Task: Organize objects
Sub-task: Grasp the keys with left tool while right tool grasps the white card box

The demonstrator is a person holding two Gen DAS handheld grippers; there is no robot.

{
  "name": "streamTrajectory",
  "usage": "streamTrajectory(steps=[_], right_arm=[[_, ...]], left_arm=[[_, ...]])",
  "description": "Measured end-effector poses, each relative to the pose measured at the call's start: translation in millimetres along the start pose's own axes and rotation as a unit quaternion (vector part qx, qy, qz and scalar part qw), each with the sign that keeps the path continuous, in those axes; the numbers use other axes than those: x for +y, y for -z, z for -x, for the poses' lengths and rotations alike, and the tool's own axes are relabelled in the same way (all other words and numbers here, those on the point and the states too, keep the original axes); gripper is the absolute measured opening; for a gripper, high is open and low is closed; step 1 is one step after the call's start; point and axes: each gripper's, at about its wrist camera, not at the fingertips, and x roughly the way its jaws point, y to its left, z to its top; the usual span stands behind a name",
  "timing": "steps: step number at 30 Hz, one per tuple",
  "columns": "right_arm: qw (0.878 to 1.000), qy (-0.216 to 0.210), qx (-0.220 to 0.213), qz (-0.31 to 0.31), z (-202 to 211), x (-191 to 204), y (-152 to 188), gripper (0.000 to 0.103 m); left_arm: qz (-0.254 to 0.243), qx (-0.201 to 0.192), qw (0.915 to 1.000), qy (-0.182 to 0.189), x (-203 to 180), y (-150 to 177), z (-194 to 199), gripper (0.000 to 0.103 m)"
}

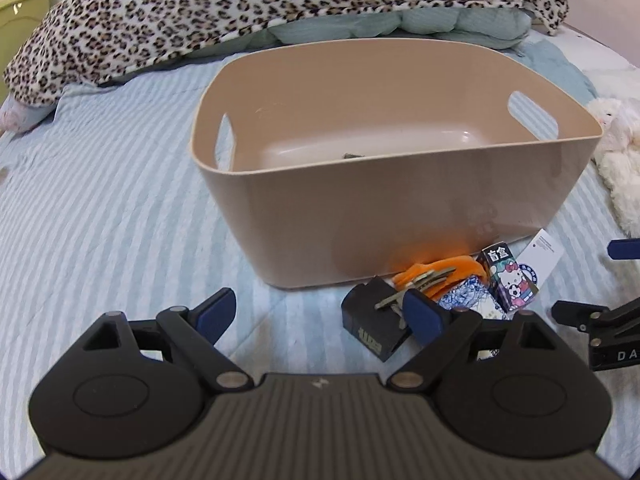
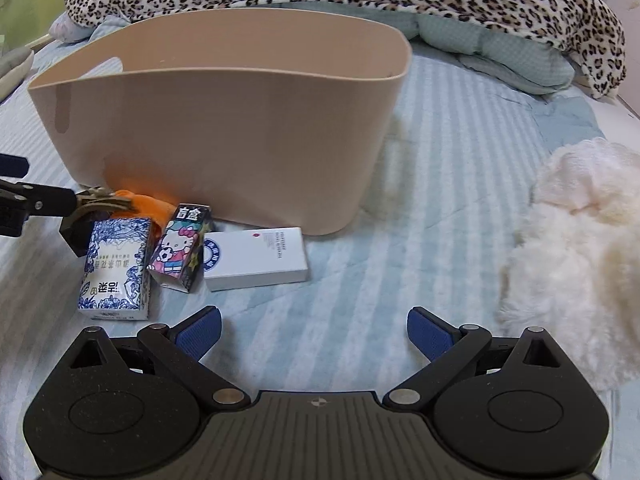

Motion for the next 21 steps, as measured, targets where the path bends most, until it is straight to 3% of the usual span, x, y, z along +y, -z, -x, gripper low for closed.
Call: streamTrajectory(steps=[4,13,17,21], right_arm=[[1.000,-0.001,-0.018,-0.003,-1.3,0.5,-0.5,0.101],[1.000,-0.007,-0.010,0.012,-13.1,19.6,-9.8,0.101],[1.000,0.004,-0.009,0.017,-17.5,26.7,-11.8,0.100],[1.000,0.000,-0.018,0.016,-15.6,27.6,-13.8,0.091]], left_arm=[[-0.006,-0.008,0.9998,0.018,-3.9,-1.0,-0.3,0.091],[-0.035,-0.015,0.9988,0.030,-11.9,-2.2,-8.8,0.088],[-0.041,-0.012,0.9980,0.047,-12.9,-1.2,-15.8,0.075],[-0.054,-0.020,0.9964,0.062,-14.8,-0.1,-15.7,0.063]])
